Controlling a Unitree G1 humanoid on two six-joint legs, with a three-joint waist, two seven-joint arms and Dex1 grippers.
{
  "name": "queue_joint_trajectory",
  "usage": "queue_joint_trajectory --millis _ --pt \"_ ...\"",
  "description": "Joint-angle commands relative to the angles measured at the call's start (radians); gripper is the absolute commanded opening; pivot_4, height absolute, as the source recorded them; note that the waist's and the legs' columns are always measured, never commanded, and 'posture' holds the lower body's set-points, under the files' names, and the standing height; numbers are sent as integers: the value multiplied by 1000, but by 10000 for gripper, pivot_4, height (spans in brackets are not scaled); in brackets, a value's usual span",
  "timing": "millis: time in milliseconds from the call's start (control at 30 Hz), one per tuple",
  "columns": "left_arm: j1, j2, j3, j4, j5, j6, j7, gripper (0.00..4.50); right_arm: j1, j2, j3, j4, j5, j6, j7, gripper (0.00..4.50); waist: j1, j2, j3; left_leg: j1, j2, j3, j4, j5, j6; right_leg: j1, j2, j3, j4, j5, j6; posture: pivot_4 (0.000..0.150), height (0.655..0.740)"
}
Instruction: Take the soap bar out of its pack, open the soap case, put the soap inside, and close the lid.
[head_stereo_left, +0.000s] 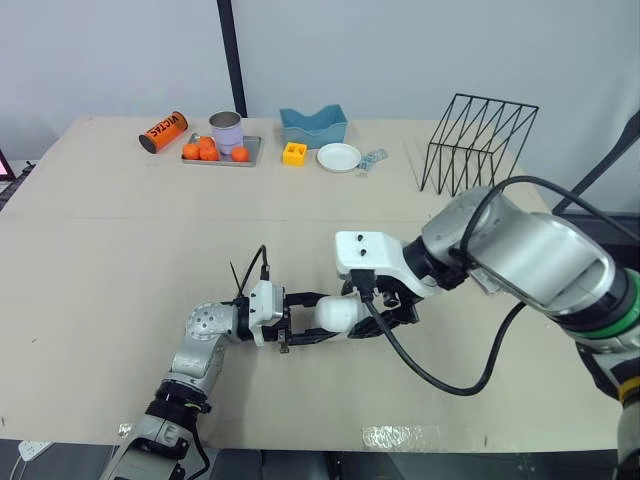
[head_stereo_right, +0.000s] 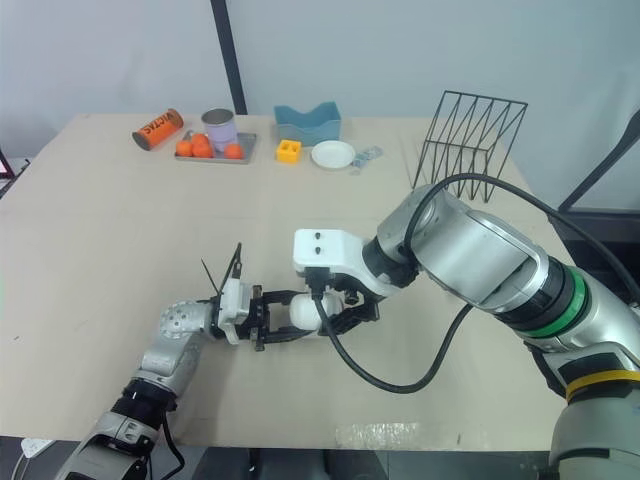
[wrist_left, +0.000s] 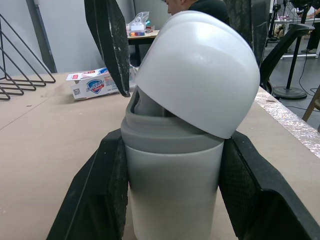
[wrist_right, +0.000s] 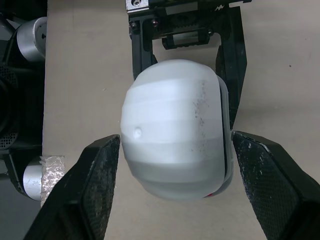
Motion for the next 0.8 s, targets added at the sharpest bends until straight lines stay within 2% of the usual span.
queue_joint_trajectory --millis 33,800 --pt "-7 1 3 -12 -4 -10 7 19381 -33 0 -38 -2 4 -9 2 36452 0 0 0 0 0 0 0 0 0 0 0 0 0 0 0 1500 7400" --pt "1 0 -2 -14 -5 -8 11 19381 -44 -15 -53 1 16 -23 10 36452 0 0 0 0 0 0 0 0 0 0 0 0 0 0 0 1500 7400"
